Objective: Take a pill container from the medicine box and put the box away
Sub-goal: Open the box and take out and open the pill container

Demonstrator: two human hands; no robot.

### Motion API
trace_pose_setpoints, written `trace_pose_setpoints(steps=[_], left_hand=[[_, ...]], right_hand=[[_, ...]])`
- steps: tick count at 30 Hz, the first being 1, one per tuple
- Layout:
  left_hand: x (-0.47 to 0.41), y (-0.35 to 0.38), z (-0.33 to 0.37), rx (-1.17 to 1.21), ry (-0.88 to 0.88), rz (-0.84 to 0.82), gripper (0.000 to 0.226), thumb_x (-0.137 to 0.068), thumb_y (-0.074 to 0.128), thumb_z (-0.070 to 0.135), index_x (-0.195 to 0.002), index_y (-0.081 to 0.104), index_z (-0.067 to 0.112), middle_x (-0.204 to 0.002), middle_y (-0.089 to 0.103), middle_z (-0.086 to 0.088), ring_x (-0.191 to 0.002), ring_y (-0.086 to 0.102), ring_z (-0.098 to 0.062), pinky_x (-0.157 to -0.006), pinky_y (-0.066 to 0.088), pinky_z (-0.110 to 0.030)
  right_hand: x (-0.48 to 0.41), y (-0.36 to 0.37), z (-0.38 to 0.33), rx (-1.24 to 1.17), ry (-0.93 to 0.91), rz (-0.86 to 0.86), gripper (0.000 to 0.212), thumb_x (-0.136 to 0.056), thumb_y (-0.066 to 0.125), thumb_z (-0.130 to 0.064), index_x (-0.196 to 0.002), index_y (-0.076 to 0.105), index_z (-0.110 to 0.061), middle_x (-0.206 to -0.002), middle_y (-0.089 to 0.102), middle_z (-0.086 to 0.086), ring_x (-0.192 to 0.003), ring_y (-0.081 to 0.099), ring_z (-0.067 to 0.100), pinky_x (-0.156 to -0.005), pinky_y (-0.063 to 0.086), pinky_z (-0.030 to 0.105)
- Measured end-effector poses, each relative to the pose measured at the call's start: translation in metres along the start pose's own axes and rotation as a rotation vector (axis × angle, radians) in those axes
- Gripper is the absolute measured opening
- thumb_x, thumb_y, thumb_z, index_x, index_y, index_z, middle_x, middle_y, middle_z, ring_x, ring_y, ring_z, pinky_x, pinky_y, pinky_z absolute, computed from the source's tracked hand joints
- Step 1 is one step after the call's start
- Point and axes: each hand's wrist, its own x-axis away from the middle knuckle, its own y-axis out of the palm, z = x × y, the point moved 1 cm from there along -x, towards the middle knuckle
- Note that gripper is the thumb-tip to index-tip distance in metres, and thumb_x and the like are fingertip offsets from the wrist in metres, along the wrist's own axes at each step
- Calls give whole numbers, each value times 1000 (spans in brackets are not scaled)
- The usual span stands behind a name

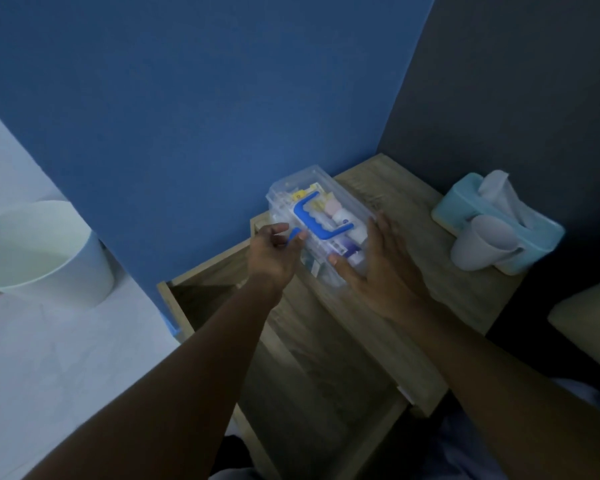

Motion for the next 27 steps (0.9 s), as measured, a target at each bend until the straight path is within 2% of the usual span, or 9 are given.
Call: trace_pose_setpoints(steps=[4,7,9,11,15,18,21,24,27], left_hand=[[5,-3,-3,-151,124,37,34,-88,66,36,-120,64,26,-98,66,11,-82,63,-1,-53,43,-7],[12,-8,-8,-301,244,35,35,-94,56,28,-128,61,23,-100,67,7,-81,63,-3,-63,48,-12],[18,-8,-15,-442,314,-20,38,-98,48,30,-135,53,23,-108,68,2,-82,64,-4,-67,48,-14],[22,-5,-21,-528,333,-105,46,-101,41,33,-146,38,23,-135,58,-5,-105,63,-12,-83,45,-19],[25,3,-27,-673,291,-263,63,-101,40,26,-155,10,17,-164,8,-11,-147,22,-28,-113,28,-37],[28,-3,-30,-720,297,-291,72,-99,46,21,-155,2,21,-164,-8,-11,-150,-1,-28,-117,18,-40],[28,-11,-30,-764,331,-272,64,-98,50,20,-153,19,17,-164,-10,-7,-150,-7,-24,-111,11,-33],[28,-21,-22,-753,321,-265,70,-98,49,24,-155,9,21,-165,-6,-1,-151,-6,-19,-108,9,-29],[30,-29,-8,-806,360,-278,70,-100,44,22,-156,3,17,-165,-5,-1,-151,-5,-17,-114,8,-29]], right_hand=[[5,1,-1,25,-25,22,120,-71,51,-84,-158,5,-16,-168,8,10,-154,12,29,-118,25,46],[6,0,-2,14,-21,29,119,-72,54,-81,-158,5,-17,-168,7,10,-154,12,29,-118,26,48],[6,-1,-2,2,-16,29,117,-74,57,-78,-158,6,-16,-168,8,10,-154,12,29,-117,27,49],[7,-3,-2,7,-32,43,114,-76,57,-76,-159,8,-15,-168,8,10,-154,11,29,-116,29,49],[11,-6,-4,-2,-35,37,113,-78,57,-74,-159,8,-14,-169,6,10,-155,10,29,-119,27,49],[10,-9,-7,-2,-23,-9,117,-77,61,-73,-160,4,-14,-169,4,10,-155,9,29,-120,25,49],[2,-14,-11,13,32,-103,122,-74,68,-70,-159,-1,-16,-169,2,8,-155,7,28,-122,19,48],[-5,-25,-11,-80,39,-137,127,-67,79,-63,-158,0,-24,-165,17,8,-150,24,29,-118,30,48],[-10,-50,-11,-260,-10,-41,117,-59,80,-58,-150,11,-34,-152,37,2,-128,48,22,-95,46,36]])
